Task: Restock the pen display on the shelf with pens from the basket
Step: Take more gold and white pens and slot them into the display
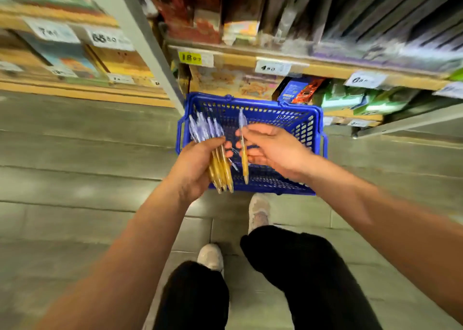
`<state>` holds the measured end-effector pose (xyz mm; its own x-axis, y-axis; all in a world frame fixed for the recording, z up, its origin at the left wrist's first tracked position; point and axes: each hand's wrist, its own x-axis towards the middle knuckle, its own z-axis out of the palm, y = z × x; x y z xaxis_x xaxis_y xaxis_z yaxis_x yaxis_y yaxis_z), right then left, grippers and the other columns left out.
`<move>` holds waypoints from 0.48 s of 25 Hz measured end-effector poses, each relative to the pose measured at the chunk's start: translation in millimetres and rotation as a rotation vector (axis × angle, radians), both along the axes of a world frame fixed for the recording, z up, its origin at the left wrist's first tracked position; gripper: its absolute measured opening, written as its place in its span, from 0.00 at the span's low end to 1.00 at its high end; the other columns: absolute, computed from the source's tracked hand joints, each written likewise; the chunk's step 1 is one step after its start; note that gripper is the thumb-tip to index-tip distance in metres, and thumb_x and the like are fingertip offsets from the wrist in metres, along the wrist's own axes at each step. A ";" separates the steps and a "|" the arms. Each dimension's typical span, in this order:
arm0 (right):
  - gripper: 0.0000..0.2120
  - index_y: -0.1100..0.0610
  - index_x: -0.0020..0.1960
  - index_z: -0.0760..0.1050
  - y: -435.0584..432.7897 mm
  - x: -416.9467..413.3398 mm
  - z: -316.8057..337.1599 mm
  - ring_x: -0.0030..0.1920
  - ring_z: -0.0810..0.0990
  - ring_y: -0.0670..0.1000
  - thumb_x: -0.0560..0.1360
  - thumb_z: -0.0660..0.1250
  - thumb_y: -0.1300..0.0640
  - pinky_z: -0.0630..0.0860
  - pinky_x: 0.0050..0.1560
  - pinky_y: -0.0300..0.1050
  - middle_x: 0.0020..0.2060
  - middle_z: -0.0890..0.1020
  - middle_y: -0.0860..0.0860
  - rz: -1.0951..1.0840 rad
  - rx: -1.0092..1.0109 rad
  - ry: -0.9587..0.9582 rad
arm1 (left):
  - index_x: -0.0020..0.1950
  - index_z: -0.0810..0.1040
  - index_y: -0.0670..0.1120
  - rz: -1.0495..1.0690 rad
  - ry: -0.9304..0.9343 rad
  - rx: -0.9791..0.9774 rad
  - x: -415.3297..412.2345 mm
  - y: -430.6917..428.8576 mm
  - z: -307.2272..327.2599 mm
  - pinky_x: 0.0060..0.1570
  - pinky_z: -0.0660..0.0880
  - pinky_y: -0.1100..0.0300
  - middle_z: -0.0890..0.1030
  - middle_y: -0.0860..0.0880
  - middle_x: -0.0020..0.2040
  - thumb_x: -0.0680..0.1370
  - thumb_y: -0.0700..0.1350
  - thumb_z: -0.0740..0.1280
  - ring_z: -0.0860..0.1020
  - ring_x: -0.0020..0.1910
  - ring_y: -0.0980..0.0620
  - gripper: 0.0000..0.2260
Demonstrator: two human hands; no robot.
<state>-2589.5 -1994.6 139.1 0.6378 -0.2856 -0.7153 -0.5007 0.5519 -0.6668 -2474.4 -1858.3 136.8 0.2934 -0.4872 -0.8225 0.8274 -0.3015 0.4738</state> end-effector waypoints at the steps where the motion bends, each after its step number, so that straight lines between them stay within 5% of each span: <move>1: 0.07 0.53 0.56 0.80 9.6 -4.7 27.7 0.41 0.85 0.48 0.81 0.67 0.52 0.80 0.43 0.37 0.44 0.87 0.50 -0.010 -0.015 -0.001 | 0.60 0.80 0.42 -0.011 0.013 -0.018 -4.1 9.7 27.9 0.50 0.79 0.51 0.83 0.46 0.43 0.81 0.40 0.67 0.80 0.40 0.51 0.09; 6: 0.10 0.53 0.59 0.78 53.0 -25.9 193.4 0.32 0.82 0.41 0.79 0.71 0.56 0.80 0.37 0.35 0.39 0.87 0.46 -0.103 -0.008 0.055 | 0.55 0.81 0.41 -0.013 -0.005 -0.083 -18.1 57.3 201.0 0.39 0.83 0.57 0.86 0.46 0.43 0.72 0.43 0.73 0.84 0.37 0.53 0.13; 12: 0.06 0.48 0.55 0.77 83.2 -54.7 363.5 0.38 0.86 0.46 0.79 0.70 0.55 0.80 0.37 0.36 0.46 0.88 0.50 -0.175 -0.021 0.016 | 0.57 0.80 0.40 -0.091 -0.055 -0.092 -41.0 86.4 364.7 0.41 0.81 0.55 0.83 0.44 0.43 0.78 0.36 0.70 0.82 0.38 0.50 0.08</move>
<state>-2644.2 -1911.4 502.6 0.5656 -0.4063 -0.7177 -0.4085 0.6180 -0.6718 -2515.4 -1771.9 501.6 0.2883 -0.5864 -0.7570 0.7705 -0.3272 0.5470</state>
